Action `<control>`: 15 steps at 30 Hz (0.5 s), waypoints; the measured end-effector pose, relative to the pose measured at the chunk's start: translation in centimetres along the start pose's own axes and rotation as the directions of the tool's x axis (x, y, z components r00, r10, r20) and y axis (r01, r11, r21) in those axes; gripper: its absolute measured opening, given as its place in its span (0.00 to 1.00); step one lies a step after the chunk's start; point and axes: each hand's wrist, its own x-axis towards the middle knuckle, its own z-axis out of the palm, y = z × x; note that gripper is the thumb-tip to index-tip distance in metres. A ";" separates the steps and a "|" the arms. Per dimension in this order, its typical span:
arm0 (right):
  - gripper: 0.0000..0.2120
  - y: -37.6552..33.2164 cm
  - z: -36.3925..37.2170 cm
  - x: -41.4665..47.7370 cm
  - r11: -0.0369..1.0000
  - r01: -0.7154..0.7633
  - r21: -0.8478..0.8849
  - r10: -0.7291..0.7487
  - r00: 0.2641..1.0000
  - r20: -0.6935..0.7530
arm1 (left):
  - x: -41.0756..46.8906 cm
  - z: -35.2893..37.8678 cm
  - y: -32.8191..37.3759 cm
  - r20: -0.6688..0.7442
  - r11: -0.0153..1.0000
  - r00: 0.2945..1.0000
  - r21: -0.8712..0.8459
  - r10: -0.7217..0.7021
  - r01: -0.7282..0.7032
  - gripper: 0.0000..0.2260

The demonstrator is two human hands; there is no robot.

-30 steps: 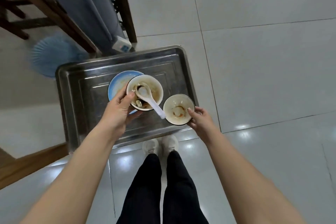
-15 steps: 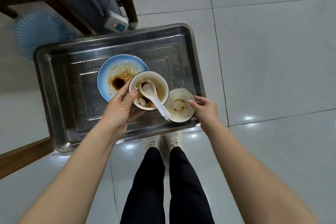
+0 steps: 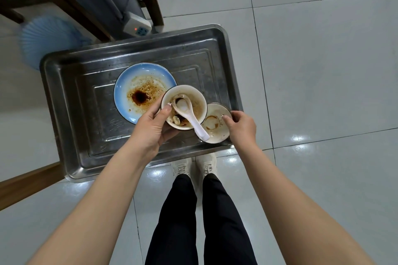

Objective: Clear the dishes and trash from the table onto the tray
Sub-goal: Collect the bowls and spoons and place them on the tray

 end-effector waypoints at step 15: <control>0.03 -3.9 -4.9 -3.5 0.925 -0.072 0.372 -0.045 0.954 0.296 | -0.7 3.0 -1.7 0.083 0.991 0.988 0.024 -0.131 0.130 0.13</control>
